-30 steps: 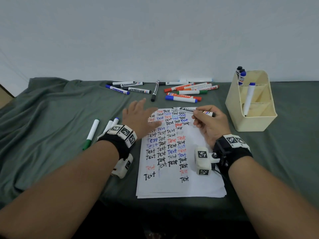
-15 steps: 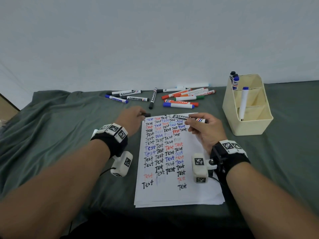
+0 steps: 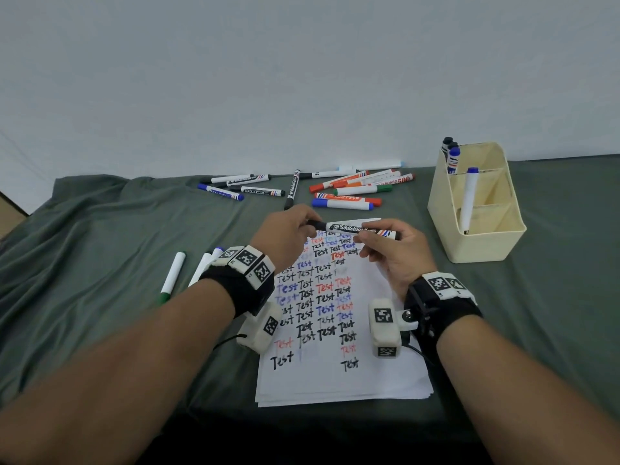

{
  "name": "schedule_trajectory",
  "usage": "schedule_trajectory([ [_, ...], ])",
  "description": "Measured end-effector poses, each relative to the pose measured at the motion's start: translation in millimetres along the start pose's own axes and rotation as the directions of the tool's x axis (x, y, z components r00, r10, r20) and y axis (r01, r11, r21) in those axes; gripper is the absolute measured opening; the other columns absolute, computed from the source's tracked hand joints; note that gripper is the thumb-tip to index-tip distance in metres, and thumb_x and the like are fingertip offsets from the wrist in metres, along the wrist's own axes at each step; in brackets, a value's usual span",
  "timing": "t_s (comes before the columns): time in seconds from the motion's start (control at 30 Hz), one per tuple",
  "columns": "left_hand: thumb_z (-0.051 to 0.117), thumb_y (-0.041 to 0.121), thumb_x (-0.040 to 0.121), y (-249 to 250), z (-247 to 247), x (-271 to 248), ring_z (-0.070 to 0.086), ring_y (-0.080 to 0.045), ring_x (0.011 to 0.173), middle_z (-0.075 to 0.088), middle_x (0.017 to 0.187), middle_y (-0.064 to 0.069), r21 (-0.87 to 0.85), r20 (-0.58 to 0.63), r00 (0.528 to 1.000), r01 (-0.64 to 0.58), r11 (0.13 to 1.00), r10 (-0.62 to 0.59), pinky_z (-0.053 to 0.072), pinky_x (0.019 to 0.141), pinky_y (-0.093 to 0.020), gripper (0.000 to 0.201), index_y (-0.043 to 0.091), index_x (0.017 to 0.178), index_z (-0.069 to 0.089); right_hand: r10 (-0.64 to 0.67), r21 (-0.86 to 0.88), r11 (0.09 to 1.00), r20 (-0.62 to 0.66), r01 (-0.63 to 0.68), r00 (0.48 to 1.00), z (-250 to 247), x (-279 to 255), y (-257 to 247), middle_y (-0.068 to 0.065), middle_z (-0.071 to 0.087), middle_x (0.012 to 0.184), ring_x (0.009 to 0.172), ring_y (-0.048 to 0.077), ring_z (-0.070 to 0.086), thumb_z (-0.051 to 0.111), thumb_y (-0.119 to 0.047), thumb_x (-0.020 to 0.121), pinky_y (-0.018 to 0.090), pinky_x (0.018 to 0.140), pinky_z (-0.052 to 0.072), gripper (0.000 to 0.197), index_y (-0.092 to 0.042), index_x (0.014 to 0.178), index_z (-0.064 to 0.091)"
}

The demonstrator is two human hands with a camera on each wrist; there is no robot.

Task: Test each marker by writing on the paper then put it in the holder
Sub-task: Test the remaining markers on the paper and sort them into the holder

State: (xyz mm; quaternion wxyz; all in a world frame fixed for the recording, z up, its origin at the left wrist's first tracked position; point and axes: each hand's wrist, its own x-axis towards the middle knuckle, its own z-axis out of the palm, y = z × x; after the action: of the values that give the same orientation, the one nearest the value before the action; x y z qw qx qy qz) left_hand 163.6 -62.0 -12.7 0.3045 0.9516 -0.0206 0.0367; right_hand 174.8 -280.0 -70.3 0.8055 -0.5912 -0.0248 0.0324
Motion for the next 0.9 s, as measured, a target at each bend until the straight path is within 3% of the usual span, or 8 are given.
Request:
schedule_trajectory([
  [0.27,0.048,0.015,0.102,12,-3,4,0.059,-0.017,0.076,0.069,0.09,-0.001,0.291,0.033,0.993,-0.117,0.95,0.112,0.05,0.065,-0.035,0.017,0.024,0.112,0.059,0.018,0.047,0.999,-0.008,-0.018,1.0,1,1,2,0.023,0.076,0.087,0.059,0.023,0.065,0.088,-0.015,0.071,0.026,0.054,0.05,0.02,-0.024,0.088,0.08],
  [0.33,0.048,0.024,0.103,11,-5,4,0.06,-0.014,0.076,0.069,0.093,0.0,0.334,0.089,0.99,-0.129,0.934,0.104,0.052,0.066,-0.035,0.015,0.026,0.115,0.056,0.024,0.053,0.998,-0.023,-0.023,0.999,1,1,2,0.021,0.074,0.081,0.057,0.023,0.061,0.085,-0.015,0.073,0.027,0.053,0.049,0.016,-0.024,0.084,0.078],
  [0.4,0.053,0.046,0.098,5,-3,3,0.063,-0.018,0.092,0.068,0.11,-0.003,0.356,0.142,0.987,-0.116,0.927,0.069,0.055,0.08,-0.04,0.035,0.028,0.128,0.047,0.035,0.062,0.998,-0.072,-0.03,0.997,-1,2,1,0.019,0.072,0.076,0.057,0.022,0.059,0.084,-0.013,0.075,0.028,0.053,0.048,0.015,-0.023,0.083,0.075],
  [0.43,0.055,0.061,0.092,-2,1,2,0.06,-0.024,0.11,0.062,0.127,-0.005,0.39,0.181,0.983,-0.101,0.915,0.032,0.053,0.092,-0.045,0.058,0.03,0.139,0.039,0.04,0.064,0.997,-0.106,-0.033,0.994,-2,3,1,0.017,0.071,0.074,0.057,0.021,0.058,0.083,-0.012,0.077,0.029,0.054,0.047,0.016,-0.022,0.084,0.073],
  [0.5,0.047,0.086,0.077,-19,8,-1,0.03,-0.033,0.143,0.028,0.158,-0.006,0.51,0.255,0.962,-0.05,0.859,-0.095,0.034,0.113,-0.054,0.095,0.04,0.153,0.015,0.051,0.053,0.998,-0.158,-0.043,0.986,-3,4,-1,0.014,0.071,0.074,0.06,0.02,0.058,0.084,-0.012,0.077,0.031,0.057,0.048,0.018,-0.024,0.083,0.072],
  [0.6,0.024,0.107,0.054,-45,17,-4,-0.009,-0.037,0.152,-0.014,0.166,0.0,0.594,0.311,0.916,0.021,0.804,-0.253,0.006,0.117,-0.062,0.111,0.059,0.147,-0.01,0.056,0.029,0.998,-0.167,-0.052,0.984,-3,3,-3,0.011,0.071,0.072,0.061,0.019,0.057,0.088,-0.009,0.074,0.03,0.059,0.049,0.021,-0.027,0.079,0.077],
  [0.7,0.012,0.113,0.037,-56,24,1,-0.014,-0.042,0.15,-0.019,0.166,-0.004,0.577,0.323,0.902,0.053,0.815,-0.287,-0.001,0.117,-0.064,0.118,0.064,0.141,-0.016,0.045,0.032,0.999,-0.151,-0.04,0.987,-1,2,-3,0.009,0.07,0.072,0.058,0.016,0.055,0.089,-0.006,0.074,0.027,0.056,0.048,0.02,-0.022,0.083,0.08],
  [0.9,0.017,0.114,0.035,-61,29,4,-0.016,-0.04,0.15,-0.021,0.165,-0.003,0.548,0.312,0.908,0.069,0.834,-0.28,-0.003,0.115,-0.065,0.116,0.068,0.135,-0.021,0.012,0.016,1.0,-0.168,-0.009,0.986,3,-2,-6,0.0,0.071,0.077,0.069,0.015,0.059,0.08,-0.007,0.086,0.027,0.068,0.052,0.015,-0.022,0.089,0.08],
])
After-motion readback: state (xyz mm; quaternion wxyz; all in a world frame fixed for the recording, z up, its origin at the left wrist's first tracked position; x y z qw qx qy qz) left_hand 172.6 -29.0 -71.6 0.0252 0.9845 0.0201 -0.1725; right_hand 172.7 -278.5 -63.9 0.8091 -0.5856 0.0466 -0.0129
